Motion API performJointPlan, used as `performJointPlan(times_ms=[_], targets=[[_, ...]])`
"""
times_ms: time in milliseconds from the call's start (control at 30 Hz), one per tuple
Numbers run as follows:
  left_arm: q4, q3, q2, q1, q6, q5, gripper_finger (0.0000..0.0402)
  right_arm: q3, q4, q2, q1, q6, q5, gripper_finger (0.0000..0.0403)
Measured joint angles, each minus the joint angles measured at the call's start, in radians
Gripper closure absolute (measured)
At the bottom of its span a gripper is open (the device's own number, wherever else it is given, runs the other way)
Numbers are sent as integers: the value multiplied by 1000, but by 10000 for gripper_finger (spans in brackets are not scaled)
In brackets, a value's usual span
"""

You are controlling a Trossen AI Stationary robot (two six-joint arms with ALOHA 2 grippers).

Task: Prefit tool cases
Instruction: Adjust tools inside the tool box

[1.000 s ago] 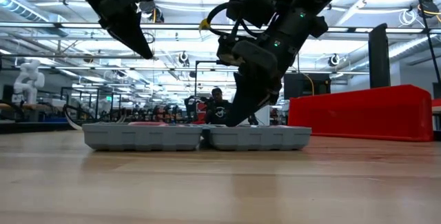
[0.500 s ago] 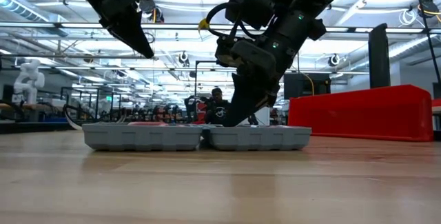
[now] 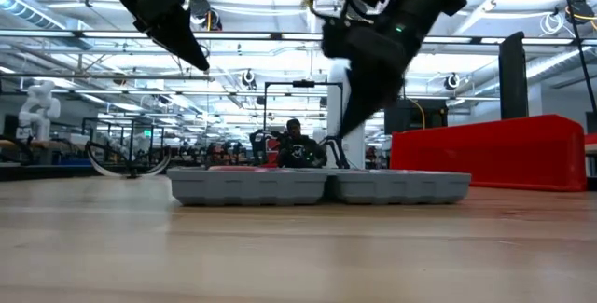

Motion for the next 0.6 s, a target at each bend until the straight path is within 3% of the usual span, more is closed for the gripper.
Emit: performJointPlan(times_ms=[167, 467, 600], targets=[[1, 0, 0, 0, 0, -2, 316, 0, -179, 42, -6, 74, 19, 403], [9, 0, 0, 0, 0, -18, 316, 4, -163, 99, -5, 71, 24, 403], [9, 0, 0, 0, 0, -20, 316, 17, -193, 93, -8, 60, -38, 403]])
